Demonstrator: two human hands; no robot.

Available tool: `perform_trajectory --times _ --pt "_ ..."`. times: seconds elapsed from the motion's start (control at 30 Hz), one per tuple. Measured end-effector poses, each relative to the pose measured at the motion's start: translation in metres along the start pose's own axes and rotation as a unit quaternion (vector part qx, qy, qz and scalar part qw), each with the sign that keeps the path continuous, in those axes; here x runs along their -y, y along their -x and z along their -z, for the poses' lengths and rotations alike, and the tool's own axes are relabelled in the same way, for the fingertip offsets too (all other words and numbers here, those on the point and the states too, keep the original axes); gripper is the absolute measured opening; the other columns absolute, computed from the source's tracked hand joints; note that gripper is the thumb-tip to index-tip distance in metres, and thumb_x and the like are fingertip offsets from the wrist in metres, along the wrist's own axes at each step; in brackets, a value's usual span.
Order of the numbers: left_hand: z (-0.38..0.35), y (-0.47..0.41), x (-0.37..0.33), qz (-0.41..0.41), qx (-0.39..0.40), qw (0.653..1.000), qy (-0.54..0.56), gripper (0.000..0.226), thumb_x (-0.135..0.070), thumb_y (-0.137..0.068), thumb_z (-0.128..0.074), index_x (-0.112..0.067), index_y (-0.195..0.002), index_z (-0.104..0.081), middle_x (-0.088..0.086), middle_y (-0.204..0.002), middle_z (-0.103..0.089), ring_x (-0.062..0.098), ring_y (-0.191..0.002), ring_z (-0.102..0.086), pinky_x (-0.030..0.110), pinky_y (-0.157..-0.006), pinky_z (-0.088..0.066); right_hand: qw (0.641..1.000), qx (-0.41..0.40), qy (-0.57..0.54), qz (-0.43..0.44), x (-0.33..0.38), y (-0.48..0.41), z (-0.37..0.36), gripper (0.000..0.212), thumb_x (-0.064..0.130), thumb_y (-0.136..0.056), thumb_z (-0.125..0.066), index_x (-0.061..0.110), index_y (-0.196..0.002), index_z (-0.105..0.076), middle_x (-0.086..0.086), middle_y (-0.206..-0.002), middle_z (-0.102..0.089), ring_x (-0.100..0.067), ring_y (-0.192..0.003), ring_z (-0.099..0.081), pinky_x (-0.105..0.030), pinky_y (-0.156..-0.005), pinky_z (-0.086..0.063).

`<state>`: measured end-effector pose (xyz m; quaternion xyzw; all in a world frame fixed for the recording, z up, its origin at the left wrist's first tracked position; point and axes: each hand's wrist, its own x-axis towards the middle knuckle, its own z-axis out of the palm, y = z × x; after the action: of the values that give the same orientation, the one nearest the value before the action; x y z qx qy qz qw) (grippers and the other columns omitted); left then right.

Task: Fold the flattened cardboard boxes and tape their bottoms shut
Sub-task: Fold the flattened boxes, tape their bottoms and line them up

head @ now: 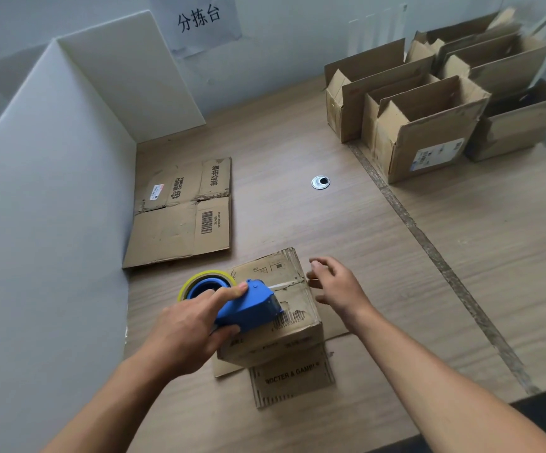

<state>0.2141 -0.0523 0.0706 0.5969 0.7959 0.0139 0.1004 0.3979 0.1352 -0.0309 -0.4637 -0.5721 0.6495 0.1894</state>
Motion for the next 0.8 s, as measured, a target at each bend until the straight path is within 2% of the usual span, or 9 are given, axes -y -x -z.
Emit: perform_trajectory --times 0.1,0.2,0.3,0.37,0.47,0.53,0.63,0.73,0.8 --pt "0.005 -0.002 -0.002 0.017 0.026 0.999 -0.017 0.067 -0.053 -0.093 -0.057 -0.063 -0.143 -0.014 -0.015 -0.132 -0.056 0.019 -0.112 -0.058 0.029 -0.074 -0.035 0.996 0.074 0.043 0.016 0.007 0.005 -0.002 0.027 0.041 -0.095 -0.061 0.028 -0.119 -0.062 0.009 -0.109 -0.065 -0.012 -0.103 -0.065 -0.043 -0.091 -0.057" --pt "0.014 -0.007 -0.002 0.016 0.040 0.999 -0.022 0.065 -0.054 -0.093 -0.056 -0.060 -0.146 -0.019 -0.018 -0.139 -0.052 0.018 -0.120 -0.054 0.028 -0.078 -0.034 0.994 0.051 0.096 0.014 0.008 0.005 -0.005 0.034 0.042 -0.093 -0.065 0.025 -0.122 -0.060 0.009 -0.107 -0.064 -0.012 -0.101 -0.064 -0.037 -0.092 -0.056" --pt "0.026 -0.014 0.000 -0.005 0.057 0.998 -0.031 0.065 -0.056 -0.093 -0.055 -0.058 -0.147 -0.019 -0.016 -0.139 -0.054 0.018 -0.116 -0.054 0.030 -0.081 -0.041 0.994 0.057 0.094 -0.012 0.009 0.001 -0.006 0.030 0.044 -0.091 -0.067 0.029 -0.115 -0.058 0.006 -0.107 -0.067 -0.014 -0.098 -0.067 -0.039 -0.085 -0.058" --pt "0.035 -0.021 0.003 -0.014 0.076 0.997 -0.016 0.065 -0.057 -0.091 -0.056 -0.058 -0.146 -0.021 -0.009 -0.128 -0.060 0.020 -0.106 -0.055 0.033 -0.084 -0.045 0.993 0.065 0.094 -0.028 0.011 -0.002 -0.005 0.030 0.044 -0.091 -0.067 0.029 -0.115 -0.057 0.004 -0.109 -0.068 -0.014 -0.096 -0.067 -0.033 -0.073 -0.054" --pt "0.051 -0.035 0.009 -0.015 0.130 0.989 0.064 0.060 -0.060 -0.086 -0.058 -0.061 -0.140 -0.030 -0.006 -0.101 -0.063 0.013 -0.083 -0.058 0.034 -0.075 -0.051 0.989 0.078 0.121 -0.035 0.016 -0.001 -0.003 0.027 0.043 -0.093 -0.065 0.028 -0.113 -0.057 0.004 -0.108 -0.068 -0.009 -0.088 -0.063 -0.022 -0.062 -0.041" --pt "0.059 -0.044 0.017 -0.017 0.164 0.980 0.115 0.059 -0.062 -0.083 -0.059 -0.059 -0.138 -0.036 -0.010 -0.101 -0.064 0.010 -0.083 -0.062 0.027 -0.071 -0.052 0.981 0.085 0.170 -0.026 0.020 -0.001 -0.001 0.029 0.046 -0.093 -0.064 0.026 -0.114 -0.060 0.004 -0.109 -0.069 -0.008 -0.087 -0.061 -0.021 -0.059 -0.039" --pt "0.069 -0.052 0.036 -0.013 0.212 0.966 0.147 0.064 -0.071 -0.072 -0.055 -0.060 -0.133 -0.040 -0.015 -0.110 -0.063 0.008 -0.092 -0.063 0.029 -0.078 -0.053 0.977 0.076 0.198 -0.034 0.026 -0.002 -0.001 0.041 0.048 -0.092 -0.064 0.025 -0.126 -0.059 0.002 -0.114 -0.070 -0.013 -0.094 -0.064 -0.021 -0.058 -0.040" --pt "0.074 -0.050 0.062 -0.012 0.240 0.957 0.160 0.064 -0.076 -0.065 -0.054 -0.062 -0.127 -0.046 -0.020 -0.114 -0.063 0.004 -0.098 -0.062 0.035 -0.088 -0.052 0.981 0.066 0.168 -0.074 0.029 0.005 -0.005 0.057 0.051 -0.090 -0.065 0.038 -0.143 -0.047 0.006 -0.115 -0.070 -0.020 -0.099 -0.068 -0.030 -0.064 -0.050" --pt "0.076 -0.046 0.081 -0.005 0.253 0.949 0.190 0.060 -0.074 -0.065 -0.058 -0.062 -0.123 -0.051 -0.022 -0.114 -0.066 0.002 -0.099 -0.063 0.037 -0.092 -0.051 0.981 0.059 0.171 -0.073 0.030 0.008 -0.006 0.061 0.050 -0.091 -0.065 0.039 -0.146 -0.044 0.005 -0.120 -0.070 -0.016 -0.098 -0.067 -0.025 -0.065 -0.047"
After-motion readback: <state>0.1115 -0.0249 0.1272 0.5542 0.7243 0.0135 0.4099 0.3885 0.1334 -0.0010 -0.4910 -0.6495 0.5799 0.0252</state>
